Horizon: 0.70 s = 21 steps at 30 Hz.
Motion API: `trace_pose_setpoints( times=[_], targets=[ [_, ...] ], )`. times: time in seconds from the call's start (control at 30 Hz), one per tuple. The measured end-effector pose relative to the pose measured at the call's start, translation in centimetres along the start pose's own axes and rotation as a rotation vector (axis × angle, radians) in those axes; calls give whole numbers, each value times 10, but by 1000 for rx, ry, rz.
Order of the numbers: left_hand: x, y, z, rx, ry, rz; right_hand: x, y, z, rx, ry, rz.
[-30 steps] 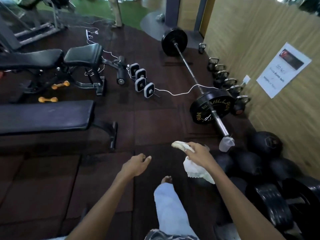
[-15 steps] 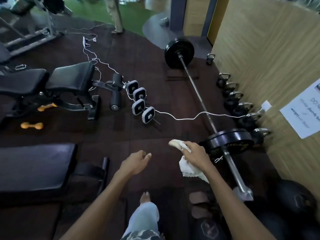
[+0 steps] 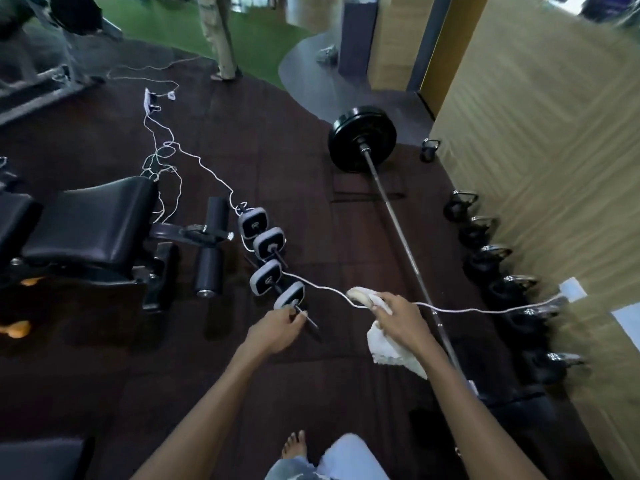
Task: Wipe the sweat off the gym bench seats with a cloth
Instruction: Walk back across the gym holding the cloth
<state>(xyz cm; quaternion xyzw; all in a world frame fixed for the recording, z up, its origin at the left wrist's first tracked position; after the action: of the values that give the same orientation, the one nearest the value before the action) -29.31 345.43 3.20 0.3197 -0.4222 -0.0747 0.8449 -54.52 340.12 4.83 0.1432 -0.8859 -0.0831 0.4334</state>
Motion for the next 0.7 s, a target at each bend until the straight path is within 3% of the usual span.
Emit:
trace_pose_setpoints(
  times=[0.43,0.7],
  targets=[
    [160,-345,192,-13,52,56,121,-407,13,26,-36,50],
    [305,-510,274,105,123,189,192,-656,-63,159,19,-73]
  ],
)
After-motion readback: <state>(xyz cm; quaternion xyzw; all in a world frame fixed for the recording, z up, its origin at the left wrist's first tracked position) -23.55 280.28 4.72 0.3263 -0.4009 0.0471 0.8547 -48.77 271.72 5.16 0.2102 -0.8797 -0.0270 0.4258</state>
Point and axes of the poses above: each hand's wrist, its own y-axis away from the middle knuckle, its own x-axis out of the back of the hand, z = x × y, the point moved 7 cm from there along -y, towards the middle knuckle, and after that the axes turned 6 degrees about x, right-handed, at the moved point
